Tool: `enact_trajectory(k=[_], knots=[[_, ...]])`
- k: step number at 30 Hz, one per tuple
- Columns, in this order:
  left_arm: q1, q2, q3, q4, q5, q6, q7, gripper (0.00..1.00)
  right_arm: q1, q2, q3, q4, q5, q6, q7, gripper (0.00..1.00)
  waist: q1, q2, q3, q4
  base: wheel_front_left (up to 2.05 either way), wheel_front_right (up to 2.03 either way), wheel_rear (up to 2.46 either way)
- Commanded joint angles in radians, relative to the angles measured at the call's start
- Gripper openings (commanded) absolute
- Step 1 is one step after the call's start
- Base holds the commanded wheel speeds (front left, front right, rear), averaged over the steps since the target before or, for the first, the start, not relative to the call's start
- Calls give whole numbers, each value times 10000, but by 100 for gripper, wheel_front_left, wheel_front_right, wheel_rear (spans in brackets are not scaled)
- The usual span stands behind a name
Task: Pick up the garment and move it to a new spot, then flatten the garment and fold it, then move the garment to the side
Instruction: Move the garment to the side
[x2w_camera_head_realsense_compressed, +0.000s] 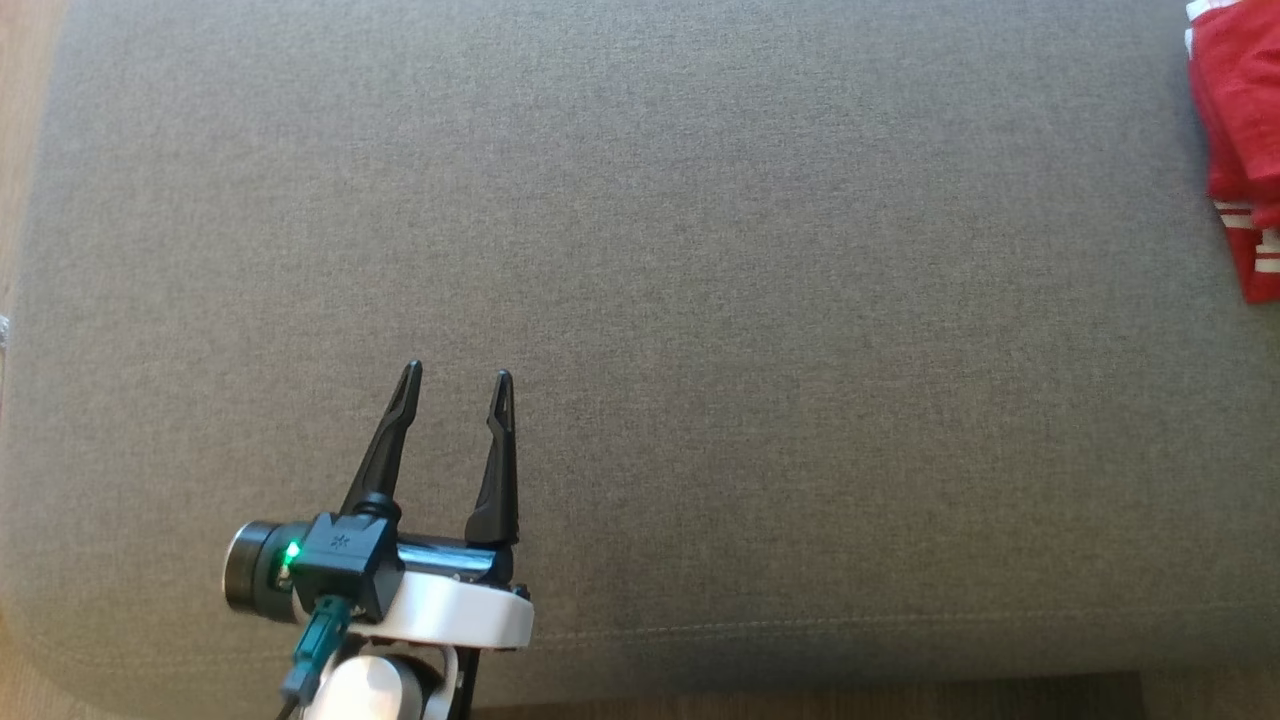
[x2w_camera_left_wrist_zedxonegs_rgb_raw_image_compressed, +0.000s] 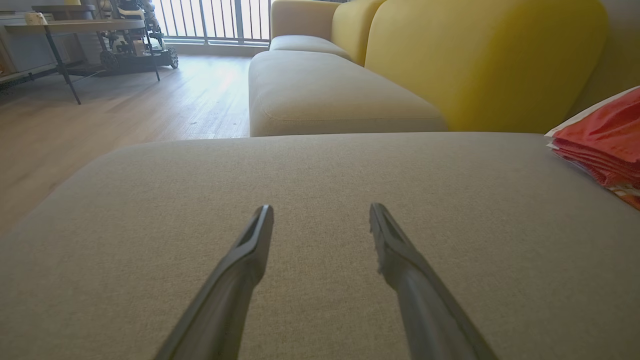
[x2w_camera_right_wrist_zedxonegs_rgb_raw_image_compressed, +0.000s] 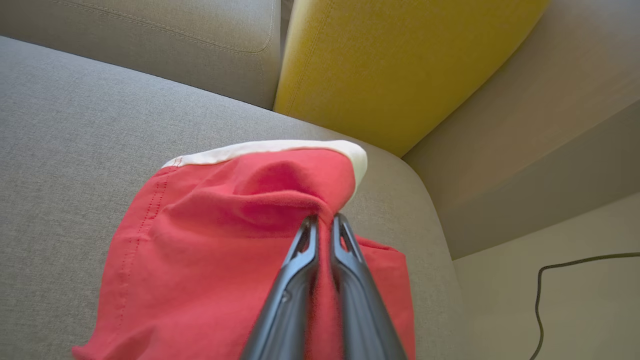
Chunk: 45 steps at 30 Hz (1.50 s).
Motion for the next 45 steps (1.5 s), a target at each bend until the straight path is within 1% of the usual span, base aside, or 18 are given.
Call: enact_trajectory(k=[1, 3, 9, 10, 11, 12, 17, 19, 21, 24, 28, 31, 34, 35, 37, 38, 40, 45], knots=[[-208, -30, 269, -331, 82, -15, -53, 100, 135, -316, -57, -343, -193, -4, -24, 0, 0, 0, -15, -8, 0, 0, 0], [-242, -30, 267, -344, 78, -21, -53, 100, 192, -360, -194, -433, -467, -4, 15, 0, 0, 0, -17, -5, 0, 0, 0], [-257, -30, 315, -360, 40, -55, -53, 100, 459, -423, -1006, -837, -1784, -4, 393, 0, 0, 0, 42, 19, 0, 0, 0], [-266, -30, 314, -357, 27, -60, -53, 100, 510, -399, -1193, -888, -1984, -4, 484, 36, 0, 0, 53, 21, 0, 0, 0], [-277, -30, 312, -352, 20, -64, -53, 100, 578, -360, -1397, -940, -2191, -4, 597, 91, 0, 0, 58, 20, 0, 0, 0], [-286, -30, 312, -346, 17, -66, -53, 100, 636, -320, -1622, -1029, -2421, -4, 683, 100, 0, 0, 62, 17, 0, 0, 0], [-304, -30, 350, -247, 3, -65, -53, 100, 1056, -11, -2588, -1751, -3683, -4, 875, 100, 0, 0, -53, -46, 0, 0, 0], [-273, -30, 367, -179, 11, -80, -53, 100, 1310, 291, -2886, -2124, -4104, -4, 835, 100, 0, 0, -221, -72, 0, 0, 0], [-225, -30, 401, -140, 18, -84, -53, 100, 1601, 751, -3130, -2607, -4391, -4, 590, 100, 0, 0, -456, -85, 0, 0, 0], [-90, -30, 503, -123, -8, -35, -53, 100, 2169, 1786, -3425, -3425, -4403, -4, -180, 100, 0, 0, -903, -93, 0, 0, 0], [209, -30, 705, -95, -137, 96, -53, 100, 3268, 3452, -3532, -4308, -3777, -4, -1362, 100, 0, 0, -1633, -70, 0, 0, 0], [514, -30, 841, -108, -379, 190, -53, 100, 4308, 4563, -3459, -4763, -3343, -4, -2298, 100, 0, 0, -2151, -24, 0, 0, 0], [788, -30, 1002, -134, -561, 229, -53, 100, 5453, 5538, -3453, -5066, -2927, -4, -3143, 100, 0, 0, -2617, 69, 0, 0, 0], [874, -30, 1043, -152, -607, 242, -53, 100, 5850, 5758, -3515, -5143, -2788, -4, -3310, 100, 0, 0, -2777, 114, 0, 0, 0], [1058, -30, 1138, -199, -601, 280, -53, 100, 6652, 6097, -3608, -5471, -2472, -4, -3489, 100, 0, 0, -3020, 174, 0, 0, 0], [1058, -30, 1138, -199, -601, 280, -53, 100, 6652, 6097, -3608, -5471, -2472, -4, -3489, 100, 0, 0, -3020, 174, 0, 0, 0], [1221, -30, 1189, -212, -612, 226, -53, 100, 7468, 6303, -3655, -6207, -2092, -4, -3517, 100, 0, 0, -3222, 232, 0, 0, 0], [1441, -24, 1493, -279, -426, 6, -53, 100, 9495, 6410, -2962, -8048, -1733, -4, -3524, 100, 0, 0, -3489, 260, 0, 0, 0]])
